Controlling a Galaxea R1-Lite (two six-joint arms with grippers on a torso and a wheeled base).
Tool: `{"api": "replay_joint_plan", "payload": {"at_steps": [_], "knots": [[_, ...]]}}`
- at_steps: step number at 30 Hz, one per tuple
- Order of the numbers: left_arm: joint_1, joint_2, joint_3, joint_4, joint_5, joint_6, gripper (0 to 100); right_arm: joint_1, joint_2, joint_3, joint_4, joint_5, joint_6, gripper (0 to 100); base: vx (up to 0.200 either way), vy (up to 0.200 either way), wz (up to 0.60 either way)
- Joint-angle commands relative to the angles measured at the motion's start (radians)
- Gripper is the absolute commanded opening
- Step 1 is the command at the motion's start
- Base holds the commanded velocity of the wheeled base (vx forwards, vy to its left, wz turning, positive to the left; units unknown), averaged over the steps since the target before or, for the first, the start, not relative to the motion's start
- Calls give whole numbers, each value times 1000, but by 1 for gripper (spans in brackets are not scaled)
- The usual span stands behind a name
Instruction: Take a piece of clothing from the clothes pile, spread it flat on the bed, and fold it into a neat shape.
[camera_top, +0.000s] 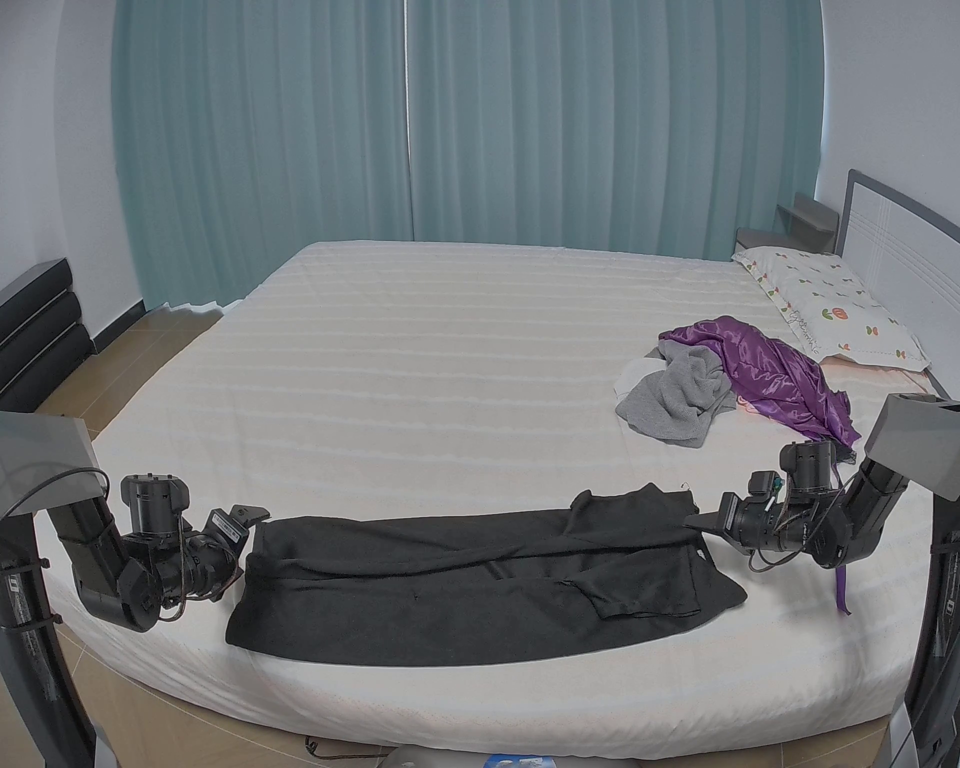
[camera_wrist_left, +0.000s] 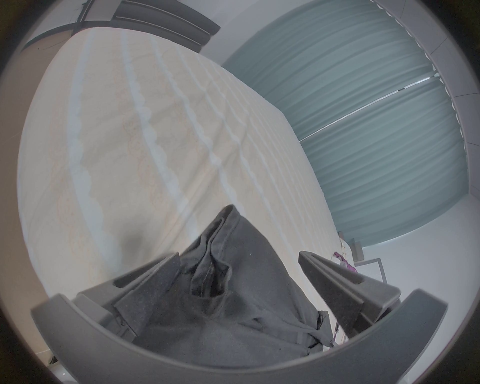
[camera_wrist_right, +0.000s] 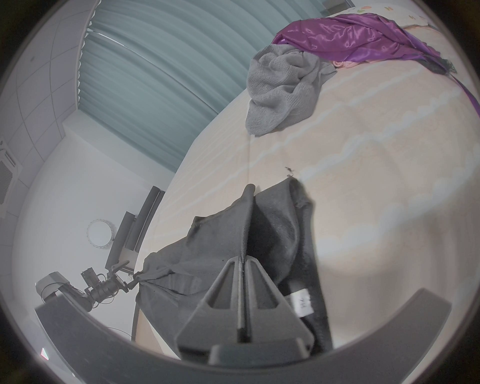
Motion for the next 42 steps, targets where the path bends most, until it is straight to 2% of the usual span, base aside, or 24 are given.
{"api": "replay_joint_plan", "payload": {"at_steps": [1, 8, 9, 17, 22, 26, 27, 30, 33, 34, 42], "knots": [[-19, -10, 24, -1, 1, 0, 100, -18, -20, 28, -2, 5, -14, 0, 0, 0, 0], [-47, -25, 46, 1, 32, 2, 100, -17, 0, 51, 0, 5, -63, 0, 0, 0, 0], [-48, -25, 46, 1, 35, 2, 100, -17, 0, 53, 1, 5, -65, 100, 0, 0, 0], [-48, -15, 34, 13, 110, 31, 100, -4, -45, 68, 6, -3, -57, 100, 0, 0, 0], [-54, -13, -3, 16, 150, 31, 100, 3, -97, 70, 32, -41, -19, 100, 0, 0, 0], [-77, -5, -8, 16, 154, 31, 100, 25, -141, 48, 138, -110, 26, 100, 0, 0, 0], [-77, -5, -8, 16, 154, 31, 100, 25, -141, 48, 138, -110, 26, 100, 0, 0, 0], [-96, -5, -3, 16, 176, 31, 100, 51, -157, 37, 193, -195, 29, 100, 0, 0, 0], [-106, -10, 8, 27, 177, 37, 100, 68, -164, 36, 204, -244, 34, 100, 0, 0, 0], [-108, -15, 11, 36, 179, 40, 0, 71, -169, 37, 208, -251, 35, 100, 0, 0, 0], [-113, -47, 37, 85, 217, 56, 0, 83, -227, 48, 288, -279, 40, 100, 0, 0, 0]]}}
